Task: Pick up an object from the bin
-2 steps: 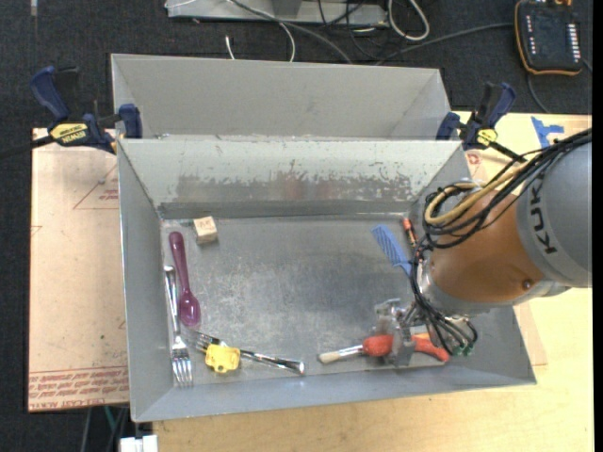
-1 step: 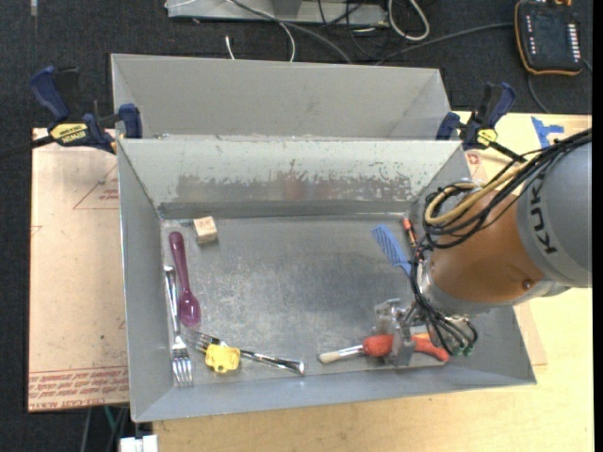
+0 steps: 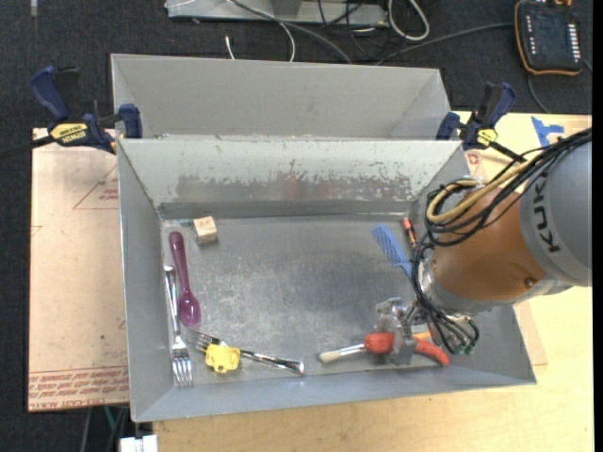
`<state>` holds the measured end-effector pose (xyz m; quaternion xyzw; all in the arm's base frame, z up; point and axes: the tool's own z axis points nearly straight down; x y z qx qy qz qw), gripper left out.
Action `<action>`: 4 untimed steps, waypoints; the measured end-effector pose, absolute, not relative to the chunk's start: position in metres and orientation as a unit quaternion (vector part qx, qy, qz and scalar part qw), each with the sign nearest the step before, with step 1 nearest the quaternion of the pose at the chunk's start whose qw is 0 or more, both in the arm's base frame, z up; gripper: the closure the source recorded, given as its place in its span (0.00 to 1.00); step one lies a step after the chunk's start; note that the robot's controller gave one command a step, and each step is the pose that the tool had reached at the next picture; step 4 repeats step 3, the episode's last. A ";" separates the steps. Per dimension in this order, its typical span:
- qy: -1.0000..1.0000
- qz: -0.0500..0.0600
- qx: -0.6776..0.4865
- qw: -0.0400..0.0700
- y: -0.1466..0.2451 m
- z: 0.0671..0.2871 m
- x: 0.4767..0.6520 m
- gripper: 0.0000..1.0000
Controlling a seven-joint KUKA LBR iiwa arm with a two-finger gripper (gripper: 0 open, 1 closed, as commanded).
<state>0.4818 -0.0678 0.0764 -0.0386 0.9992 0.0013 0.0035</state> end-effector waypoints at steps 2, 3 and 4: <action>0.999 0.002 -0.039 0.002 -0.067 0.123 0.481 1.00; 0.999 0.003 -0.040 -0.001 -0.066 0.154 0.480 1.00; 0.999 0.003 -0.040 -0.001 -0.066 0.154 0.480 1.00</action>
Offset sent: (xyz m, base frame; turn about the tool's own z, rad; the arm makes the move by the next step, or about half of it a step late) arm -0.0017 0.0006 0.0718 -0.0005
